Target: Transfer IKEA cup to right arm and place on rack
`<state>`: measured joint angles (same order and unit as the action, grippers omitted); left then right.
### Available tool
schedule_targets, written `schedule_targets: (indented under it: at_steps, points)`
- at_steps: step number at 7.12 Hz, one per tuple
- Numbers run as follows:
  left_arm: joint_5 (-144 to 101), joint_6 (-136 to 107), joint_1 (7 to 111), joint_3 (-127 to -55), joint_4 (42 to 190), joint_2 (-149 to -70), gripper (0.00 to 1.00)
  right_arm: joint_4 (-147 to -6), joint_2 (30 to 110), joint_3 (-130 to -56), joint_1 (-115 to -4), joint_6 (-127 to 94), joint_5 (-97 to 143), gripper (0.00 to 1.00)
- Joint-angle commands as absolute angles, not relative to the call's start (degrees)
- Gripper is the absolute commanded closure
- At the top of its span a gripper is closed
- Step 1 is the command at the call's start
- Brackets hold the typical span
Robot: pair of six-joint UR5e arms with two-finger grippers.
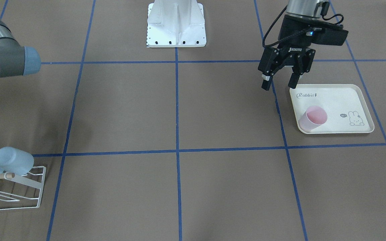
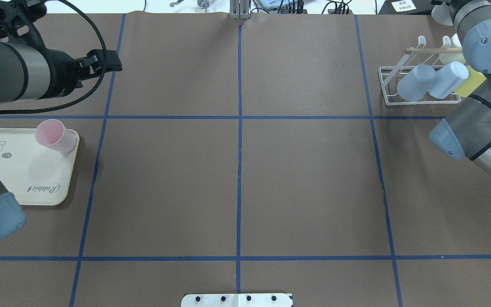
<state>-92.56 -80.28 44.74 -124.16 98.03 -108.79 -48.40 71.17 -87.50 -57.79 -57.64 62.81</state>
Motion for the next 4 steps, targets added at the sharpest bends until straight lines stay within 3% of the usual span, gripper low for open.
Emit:
schedule_targets:
  at_steps: [1, 4]
  points:
    - [-92.64, -79.01, 45.17, -124.8, 97.82, -107.49, 0.0, -41.4, 70.32, -81.74, -58.36, -55.81, 62.93, 1.0]
    - [-92.64, -79.01, 45.17, -124.8, 97.82, -107.49, 0.0, -41.13, 70.4, -79.64, -57.57, -55.81, 63.63, 1.0]
